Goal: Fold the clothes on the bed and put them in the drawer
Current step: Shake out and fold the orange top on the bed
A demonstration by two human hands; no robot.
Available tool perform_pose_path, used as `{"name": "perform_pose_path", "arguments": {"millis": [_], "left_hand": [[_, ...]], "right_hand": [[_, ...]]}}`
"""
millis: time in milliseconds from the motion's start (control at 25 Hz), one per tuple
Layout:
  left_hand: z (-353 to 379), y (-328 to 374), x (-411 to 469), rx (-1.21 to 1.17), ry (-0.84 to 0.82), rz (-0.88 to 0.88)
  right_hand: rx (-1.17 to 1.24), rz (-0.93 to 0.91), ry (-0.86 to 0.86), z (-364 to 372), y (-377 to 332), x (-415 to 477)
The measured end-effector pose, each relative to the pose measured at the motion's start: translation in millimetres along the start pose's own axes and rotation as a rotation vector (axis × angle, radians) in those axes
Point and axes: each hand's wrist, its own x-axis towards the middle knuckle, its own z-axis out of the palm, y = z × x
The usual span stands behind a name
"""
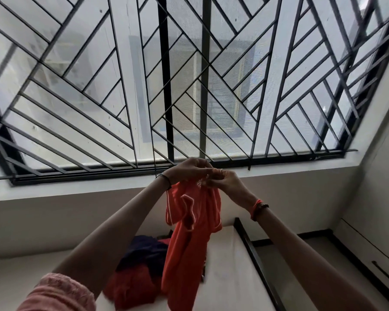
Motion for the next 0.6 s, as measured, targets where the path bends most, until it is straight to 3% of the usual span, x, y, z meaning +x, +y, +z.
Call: {"name": "perform_pose_path", "arguments": {"millis": [200, 320, 600], "left_hand": [[-4, -7, -5, -0.025, 0.037, 0.027], [-17, -13, -10, 0.085, 0.055, -0.042], [-50, -48, -36, 0.115, 0.059, -0.061]], "right_hand": [[0.006, 0.036, 0.01, 12, -1, 2], [-0.049, 0.029, 0.043, 11, 2, 6], [-0.104, 0.034, 0.288, -11, 3, 12]]}}
